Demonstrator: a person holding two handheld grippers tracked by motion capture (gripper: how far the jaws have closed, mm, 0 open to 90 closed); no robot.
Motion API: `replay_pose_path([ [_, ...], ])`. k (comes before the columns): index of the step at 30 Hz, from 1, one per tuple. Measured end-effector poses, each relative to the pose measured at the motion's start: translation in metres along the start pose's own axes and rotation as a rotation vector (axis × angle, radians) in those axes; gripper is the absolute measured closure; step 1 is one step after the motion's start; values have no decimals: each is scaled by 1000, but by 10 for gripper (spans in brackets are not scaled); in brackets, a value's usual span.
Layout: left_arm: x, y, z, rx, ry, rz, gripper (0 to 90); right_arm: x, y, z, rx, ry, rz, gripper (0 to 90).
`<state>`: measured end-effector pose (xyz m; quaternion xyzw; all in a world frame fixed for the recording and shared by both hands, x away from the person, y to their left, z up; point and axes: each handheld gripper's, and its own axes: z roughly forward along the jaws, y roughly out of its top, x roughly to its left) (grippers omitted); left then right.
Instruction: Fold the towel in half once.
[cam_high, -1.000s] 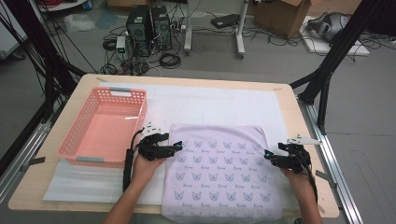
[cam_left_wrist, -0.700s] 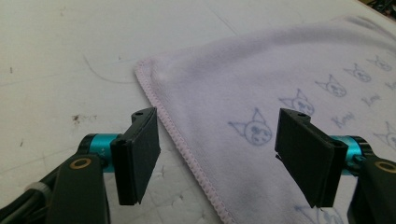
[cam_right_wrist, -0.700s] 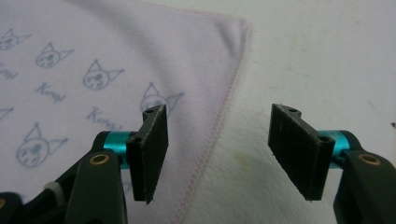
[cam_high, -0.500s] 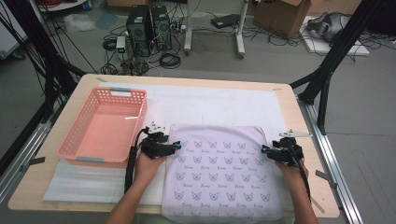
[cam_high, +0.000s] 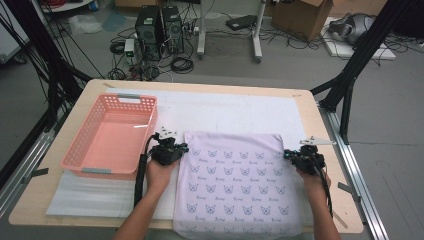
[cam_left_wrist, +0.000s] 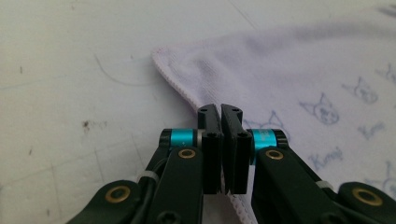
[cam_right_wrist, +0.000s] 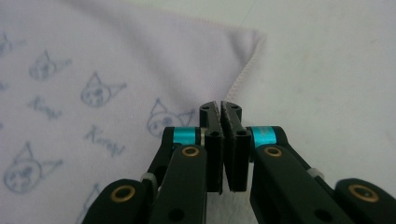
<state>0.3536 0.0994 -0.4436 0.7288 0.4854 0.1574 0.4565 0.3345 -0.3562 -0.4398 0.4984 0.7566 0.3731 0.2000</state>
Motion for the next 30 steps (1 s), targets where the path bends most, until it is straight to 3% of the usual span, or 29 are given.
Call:
replay_pose_path([
  [3, 2, 9, 0, -16, 2, -13, 867, -5, 4, -6, -50, -19, 19, 885],
  [6, 1, 12, -4, -35, -12, -28, 867, -7, 6, -13, -86, -6, 31, 884],
  [10, 0, 9, -15, -49, -53, -36, 865, -4, 2, -24, -102, 24, 28, 883],
  [18, -8, -4, -44, -59, -101, -3, 864, 6, -13, -55, -156, 91, 19, 882],
  [22, -11, -20, -56, -41, -135, -16, 863, 13, -24, -68, -146, 110, 7, 881],
  [26, -17, -32, -68, -21, -150, 3, 863, 19, -33, -77, -127, 121, -5, 881],
  [30, -22, -44, -76, -13, -177, 4, 851, 24, -45, -81, -65, 130, 9, 881],
])
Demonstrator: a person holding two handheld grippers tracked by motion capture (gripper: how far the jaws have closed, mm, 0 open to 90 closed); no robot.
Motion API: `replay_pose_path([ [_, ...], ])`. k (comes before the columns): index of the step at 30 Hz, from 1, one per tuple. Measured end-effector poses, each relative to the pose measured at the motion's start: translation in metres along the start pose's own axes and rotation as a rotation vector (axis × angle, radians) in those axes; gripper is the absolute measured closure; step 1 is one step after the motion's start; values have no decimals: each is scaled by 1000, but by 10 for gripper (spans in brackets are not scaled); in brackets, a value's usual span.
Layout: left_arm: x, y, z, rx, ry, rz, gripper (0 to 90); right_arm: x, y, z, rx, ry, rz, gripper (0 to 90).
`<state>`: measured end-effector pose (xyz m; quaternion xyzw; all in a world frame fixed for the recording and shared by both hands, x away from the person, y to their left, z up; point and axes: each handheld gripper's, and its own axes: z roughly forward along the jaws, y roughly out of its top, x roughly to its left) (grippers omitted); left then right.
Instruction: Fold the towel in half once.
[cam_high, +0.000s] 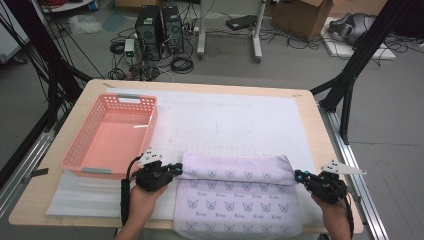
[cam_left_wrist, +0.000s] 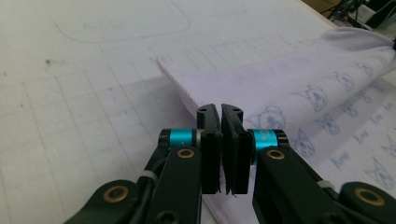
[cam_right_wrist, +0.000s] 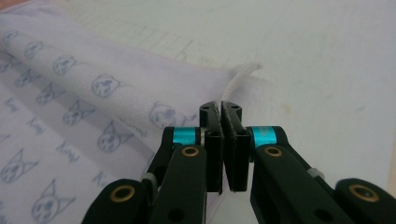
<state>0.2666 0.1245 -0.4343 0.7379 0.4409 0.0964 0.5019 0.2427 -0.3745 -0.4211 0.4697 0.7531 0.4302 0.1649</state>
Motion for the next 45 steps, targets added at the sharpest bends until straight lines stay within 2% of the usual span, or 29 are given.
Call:
replay_pose_path([
  [1, 0, -2, 0, -4, 1, -3, 830, 0, -3, 1, 16, 3, -1, 875],
  [2, 1, -2, 0, -7, 14, -6, 763, 1, -5, 1, 35, 4, -4, 852],
  [4, 6, 1, 3, -22, 4, -45, 562, 0, -6, 3, 53, -14, 14, 648],
  [7, 13, 9, 9, -33, 5, -59, 477, -3, 1, 3, 31, -42, 38, 562],
  [10, 19, 13, 23, 14, 6, -81, 447, -4, 12, 12, 33, -60, 40, 528],
  [14, 24, 10, 41, 87, 20, -111, 477, -8, 20, 36, 91, -71, 46, 513],
  [15, 23, 9, 42, 78, 31, -100, 494, -9, 21, 42, 113, -84, 43, 513],
  [16, 22, 9, 42, 85, 38, -90, 557, -10, 20, 48, 137, -93, 45, 520],
  [18, 21, 8, 42, 99, 51, -51, 716, -13, 18, 54, 164, -83, 44, 635],
  [19, 21, 7, 41, 95, 54, -45, 792, -13, 16, 54, 152, -90, 35, 746],
  [20, 20, 7, 41, 88, 53, -40, 832, -14, 15, 53, 150, -77, 32, 835],
  [24, 15, 7, 33, 26, 48, -23, 845, -10, 11, 45, 120, -73, 6, 869],
  [29, 6, 8, 15, -77, 29, 2, 840, -1, 12, 25, 32, -83, -20, 869],
  [33, -4, 5, 1, -139, 38, 30, 831, 8, 11, 9, -13, -84, -33, 869],
  [41, -20, -14, -25, -155, 6, 11, 832, 26, -1, -21, -38, -65, -48, 869],
  [45, -29, -30, -36, -117, -8, 2, 821, 34, -10, -32, -27, -52, -40, 869],
])
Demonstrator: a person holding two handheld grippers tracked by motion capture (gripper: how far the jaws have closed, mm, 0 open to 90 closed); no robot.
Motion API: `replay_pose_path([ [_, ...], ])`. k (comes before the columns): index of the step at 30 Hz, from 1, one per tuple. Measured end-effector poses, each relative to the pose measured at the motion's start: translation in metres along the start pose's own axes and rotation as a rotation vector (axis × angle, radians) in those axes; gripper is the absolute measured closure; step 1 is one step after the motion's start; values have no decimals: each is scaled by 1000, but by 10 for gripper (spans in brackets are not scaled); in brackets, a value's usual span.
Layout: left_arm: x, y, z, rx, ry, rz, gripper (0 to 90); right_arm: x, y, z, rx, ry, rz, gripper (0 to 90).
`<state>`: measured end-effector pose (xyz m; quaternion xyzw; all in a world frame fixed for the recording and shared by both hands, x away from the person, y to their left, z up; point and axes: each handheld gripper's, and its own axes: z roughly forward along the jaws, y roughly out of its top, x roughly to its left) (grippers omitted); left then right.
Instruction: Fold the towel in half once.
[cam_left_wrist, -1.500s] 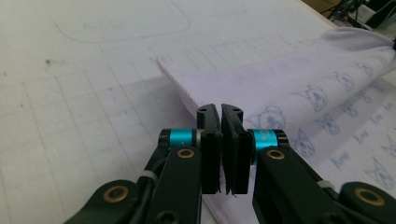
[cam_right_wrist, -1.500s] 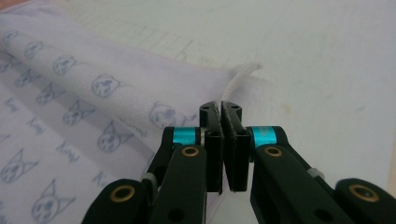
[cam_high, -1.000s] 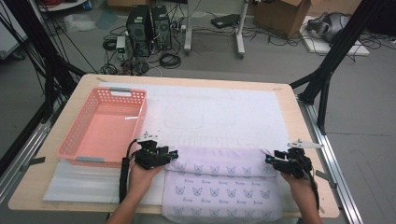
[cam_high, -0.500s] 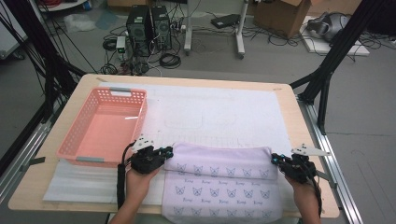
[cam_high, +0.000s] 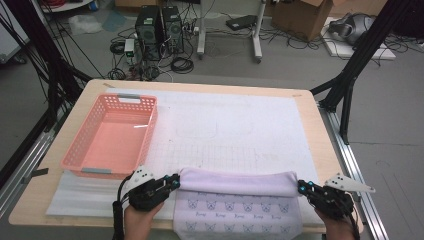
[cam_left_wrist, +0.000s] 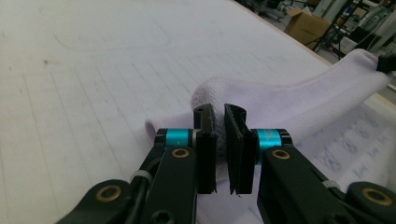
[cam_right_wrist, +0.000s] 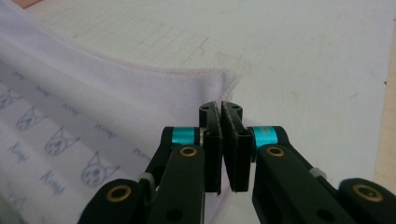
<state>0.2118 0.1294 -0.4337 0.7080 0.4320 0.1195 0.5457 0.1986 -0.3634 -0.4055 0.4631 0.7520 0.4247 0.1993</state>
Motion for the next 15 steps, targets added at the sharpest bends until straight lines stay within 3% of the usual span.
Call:
replay_pose_path([
  [3, -3, -10, -2, 47, -31, -34, 750, 4, -10, -6, 50, 6, 13, 845],
  [4, -4, -12, -2, 57, -35, -42, 673, 4, -13, -6, 72, -11, 12, 746],
  [5, -4, -13, -1, 57, -27, -46, 600, 4, -15, -6, 76, -31, 26, 672],
  [8, -4, -10, 1, 50, -13, -54, 497, 2, -15, -7, 53, -28, 57, 622],
  [10, -4, -10, 6, 66, -9, -45, 493, 3, -12, -3, 49, -19, 52, 601],
  [15, -1, -14, 23, 162, 6, -33, 590, 5, -14, 24, 150, -56, 14, 608],
])
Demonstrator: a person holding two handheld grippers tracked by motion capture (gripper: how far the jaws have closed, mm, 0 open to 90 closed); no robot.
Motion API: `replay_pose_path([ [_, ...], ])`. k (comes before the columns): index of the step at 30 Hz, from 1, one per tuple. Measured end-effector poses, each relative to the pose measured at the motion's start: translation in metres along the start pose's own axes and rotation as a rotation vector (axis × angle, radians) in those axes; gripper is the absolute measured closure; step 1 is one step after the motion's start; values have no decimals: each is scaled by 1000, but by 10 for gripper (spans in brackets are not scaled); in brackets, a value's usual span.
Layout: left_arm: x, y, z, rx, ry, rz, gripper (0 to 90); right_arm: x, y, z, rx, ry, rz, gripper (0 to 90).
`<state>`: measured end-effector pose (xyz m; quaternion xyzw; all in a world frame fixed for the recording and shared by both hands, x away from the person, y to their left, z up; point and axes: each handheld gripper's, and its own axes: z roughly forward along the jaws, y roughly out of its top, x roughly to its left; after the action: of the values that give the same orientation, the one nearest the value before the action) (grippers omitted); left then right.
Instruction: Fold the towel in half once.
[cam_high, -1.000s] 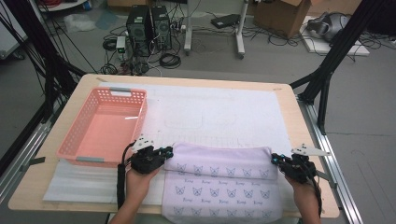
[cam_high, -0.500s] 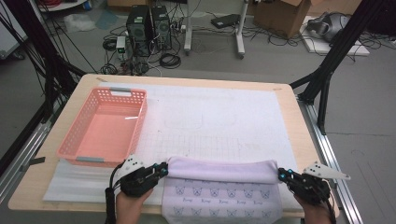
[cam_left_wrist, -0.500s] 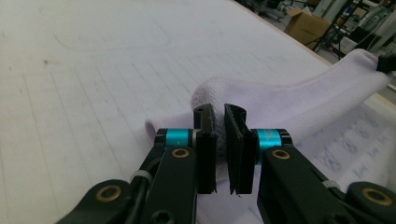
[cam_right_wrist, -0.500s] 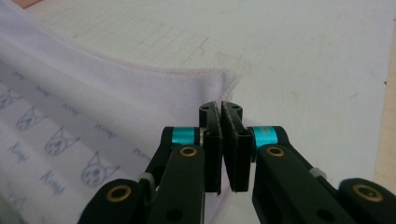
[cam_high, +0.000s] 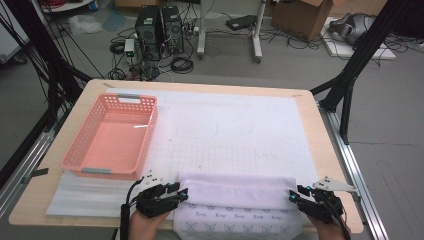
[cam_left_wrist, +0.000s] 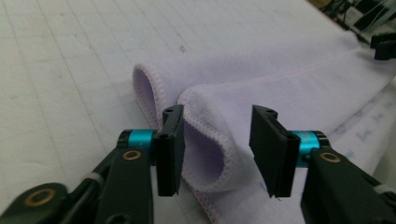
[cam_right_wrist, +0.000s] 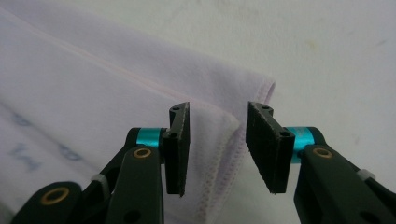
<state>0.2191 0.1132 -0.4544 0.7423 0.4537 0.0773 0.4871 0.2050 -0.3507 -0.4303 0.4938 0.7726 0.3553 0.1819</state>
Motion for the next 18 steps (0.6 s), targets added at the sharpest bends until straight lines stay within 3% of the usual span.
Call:
replay_pose_path([
  [2, -1, -2, 3, 3, 14, 21, 661, -3, -3, 8, 40, -5, -6, 640],
  [3, -2, -2, 4, 7, 28, 32, 721, -4, -5, 9, 32, 3, 2, 668],
  [5, -2, -1, 4, 17, 28, 36, 819, -8, -7, 7, 23, 25, 22, 811],
  [6, -3, -1, 3, 18, 29, 35, 836, -8, -7, 6, 19, 45, 20, 836],
  [12, -10, -6, -21, -13, -9, 25, 844, -1, -10, -14, -10, 60, 3, 845],
  [15, -12, -11, -27, -14, -28, 28, 804, 1, -13, -22, 12, 93, 30, 775],
  [18, -7, -12, -25, -15, -15, -1, 558, 1, -17, -20, 39, 61, 32, 620],
])
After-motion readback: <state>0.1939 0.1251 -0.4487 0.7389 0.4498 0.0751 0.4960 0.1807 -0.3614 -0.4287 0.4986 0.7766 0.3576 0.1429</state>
